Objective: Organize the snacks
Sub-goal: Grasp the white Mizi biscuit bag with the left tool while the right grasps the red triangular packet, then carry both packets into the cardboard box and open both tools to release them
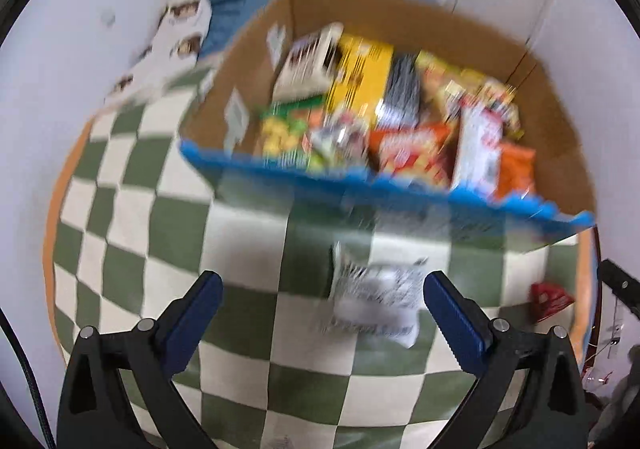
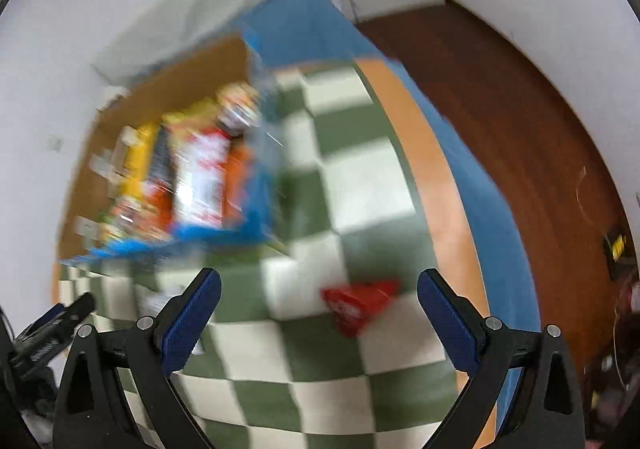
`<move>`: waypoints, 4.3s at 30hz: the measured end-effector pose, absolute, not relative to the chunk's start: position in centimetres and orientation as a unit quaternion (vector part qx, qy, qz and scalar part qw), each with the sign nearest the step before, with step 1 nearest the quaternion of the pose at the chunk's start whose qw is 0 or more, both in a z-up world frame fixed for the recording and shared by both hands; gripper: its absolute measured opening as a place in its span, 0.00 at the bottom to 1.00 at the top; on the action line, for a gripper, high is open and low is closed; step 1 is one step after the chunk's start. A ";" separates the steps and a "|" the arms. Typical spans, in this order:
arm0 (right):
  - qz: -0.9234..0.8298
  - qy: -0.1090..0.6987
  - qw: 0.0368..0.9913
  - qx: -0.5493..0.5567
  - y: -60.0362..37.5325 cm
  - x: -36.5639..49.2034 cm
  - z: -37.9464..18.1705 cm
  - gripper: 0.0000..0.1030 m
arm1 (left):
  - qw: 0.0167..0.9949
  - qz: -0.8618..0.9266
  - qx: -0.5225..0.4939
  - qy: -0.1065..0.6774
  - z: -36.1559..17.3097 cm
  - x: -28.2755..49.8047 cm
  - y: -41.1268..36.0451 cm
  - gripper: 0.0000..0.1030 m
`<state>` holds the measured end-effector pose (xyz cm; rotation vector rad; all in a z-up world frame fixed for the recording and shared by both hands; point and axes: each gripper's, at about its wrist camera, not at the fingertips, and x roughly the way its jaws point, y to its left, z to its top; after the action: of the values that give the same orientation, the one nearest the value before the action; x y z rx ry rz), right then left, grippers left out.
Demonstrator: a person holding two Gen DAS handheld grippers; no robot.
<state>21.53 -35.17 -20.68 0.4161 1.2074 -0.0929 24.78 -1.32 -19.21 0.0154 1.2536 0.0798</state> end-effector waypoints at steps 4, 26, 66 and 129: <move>-0.040 0.599 0.764 0.236 -36.1 21.4 -26.5 0.81 | 0.782 0.045 -0.017 0.622 -22.5 24.3 -0.4 1.00; 0.013 0.629 0.750 0.202 -28.7 20.2 -31.9 0.52 | 0.722 0.057 0.004 0.690 -29.6 21.4 0.6 1.00; 0.102 0.692 0.704 0.122 -17.6 15.4 -32.4 0.52 | 0.679 -0.028 -0.010 0.733 -33.4 13.2 4.1 0.58; 0.115 0.604 0.769 0.173 -17.5 12.8 -22.7 0.39 | 0.757 -0.107 -0.021 0.644 -18.5 19.2 0.7 0.47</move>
<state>12.77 -17.48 -22.72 0.3762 1.3102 0.2489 19.20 0.70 -18.45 -0.0455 1.4040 -0.2326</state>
